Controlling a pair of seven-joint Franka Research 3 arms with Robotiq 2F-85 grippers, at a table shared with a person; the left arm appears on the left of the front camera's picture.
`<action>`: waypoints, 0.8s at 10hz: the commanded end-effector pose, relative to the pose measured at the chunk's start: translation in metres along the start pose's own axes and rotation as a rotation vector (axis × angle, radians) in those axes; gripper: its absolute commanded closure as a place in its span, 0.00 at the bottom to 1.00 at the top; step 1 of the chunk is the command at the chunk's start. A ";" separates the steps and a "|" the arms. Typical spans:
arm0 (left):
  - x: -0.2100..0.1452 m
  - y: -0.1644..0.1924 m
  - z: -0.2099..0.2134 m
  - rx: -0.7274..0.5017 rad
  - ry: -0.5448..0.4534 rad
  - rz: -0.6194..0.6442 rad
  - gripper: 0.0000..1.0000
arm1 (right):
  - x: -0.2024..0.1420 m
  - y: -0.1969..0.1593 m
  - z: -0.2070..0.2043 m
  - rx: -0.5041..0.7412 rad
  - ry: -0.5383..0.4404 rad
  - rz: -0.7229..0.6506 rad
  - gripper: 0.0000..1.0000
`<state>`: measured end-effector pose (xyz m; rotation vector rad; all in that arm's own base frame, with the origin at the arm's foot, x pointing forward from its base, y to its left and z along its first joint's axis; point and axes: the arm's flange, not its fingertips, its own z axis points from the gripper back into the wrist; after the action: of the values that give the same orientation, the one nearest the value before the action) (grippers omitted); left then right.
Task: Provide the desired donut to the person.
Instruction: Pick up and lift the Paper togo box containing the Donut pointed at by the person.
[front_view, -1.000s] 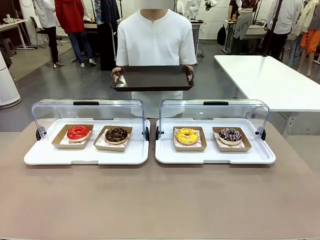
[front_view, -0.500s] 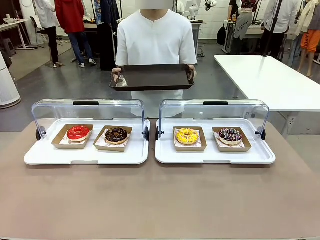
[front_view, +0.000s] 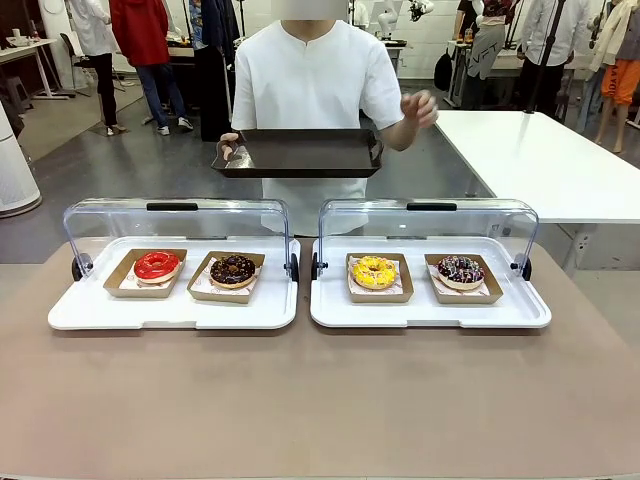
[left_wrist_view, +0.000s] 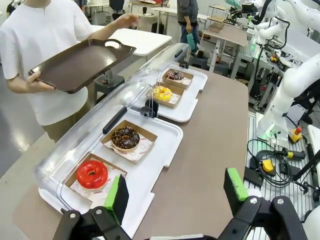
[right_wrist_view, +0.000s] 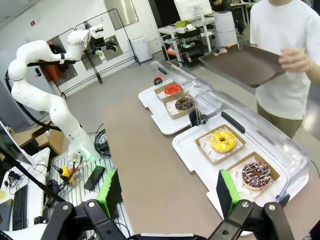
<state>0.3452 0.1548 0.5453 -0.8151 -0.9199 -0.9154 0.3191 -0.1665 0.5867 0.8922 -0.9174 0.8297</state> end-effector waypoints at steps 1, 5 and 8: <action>0.001 0.000 0.001 0.000 -0.003 -0.002 0.00 | 0.001 0.000 -0.001 0.006 -0.003 0.000 0.00; 0.001 0.000 0.001 0.000 -0.003 -0.002 0.00 | 0.001 0.000 -0.001 0.006 -0.003 0.000 0.00; 0.001 0.000 0.001 0.000 -0.003 -0.002 0.00 | 0.001 0.000 -0.001 0.006 -0.003 0.000 0.00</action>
<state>0.3452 0.1548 0.5453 -0.8152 -0.9198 -0.9155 0.3194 -0.1657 0.5868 0.8922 -0.9159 0.8314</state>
